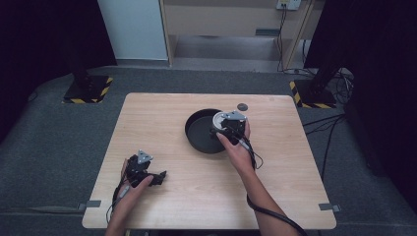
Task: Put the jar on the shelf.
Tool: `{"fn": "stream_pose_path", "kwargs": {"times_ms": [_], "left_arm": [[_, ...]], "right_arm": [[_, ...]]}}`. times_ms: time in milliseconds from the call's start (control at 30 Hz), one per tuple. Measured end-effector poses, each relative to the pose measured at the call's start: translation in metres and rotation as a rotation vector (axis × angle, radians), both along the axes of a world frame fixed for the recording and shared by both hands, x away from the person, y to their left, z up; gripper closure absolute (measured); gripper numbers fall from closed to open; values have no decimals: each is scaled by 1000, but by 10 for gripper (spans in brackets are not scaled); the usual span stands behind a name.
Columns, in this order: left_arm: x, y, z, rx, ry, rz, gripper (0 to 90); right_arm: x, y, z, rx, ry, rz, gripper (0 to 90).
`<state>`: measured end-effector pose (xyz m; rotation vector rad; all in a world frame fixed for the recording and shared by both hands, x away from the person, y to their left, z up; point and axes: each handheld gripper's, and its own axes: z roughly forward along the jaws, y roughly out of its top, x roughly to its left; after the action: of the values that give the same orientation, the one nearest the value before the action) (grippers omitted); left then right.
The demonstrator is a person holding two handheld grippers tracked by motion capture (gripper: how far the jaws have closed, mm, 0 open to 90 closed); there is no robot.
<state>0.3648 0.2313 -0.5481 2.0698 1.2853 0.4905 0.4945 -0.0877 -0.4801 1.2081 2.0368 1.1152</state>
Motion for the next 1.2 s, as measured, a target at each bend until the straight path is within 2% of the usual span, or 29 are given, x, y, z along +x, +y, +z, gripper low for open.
{"fn": "stream_pose_path", "kwargs": {"times_ms": [100,233,533,1200], "left_arm": [[0,0,0,-1,-1,1,0],[0,0,0,0,0,0,0],[0,0,0,1,0,0,0],[0,0,0,0,0,0,0]], "right_arm": [[2,2,-1,-12,-5,5,99],[4,4,-3,1,-3,-4,99],[5,13,-8,-5,0,5,99],[5,8,-19,0,19,-11,99]]}}
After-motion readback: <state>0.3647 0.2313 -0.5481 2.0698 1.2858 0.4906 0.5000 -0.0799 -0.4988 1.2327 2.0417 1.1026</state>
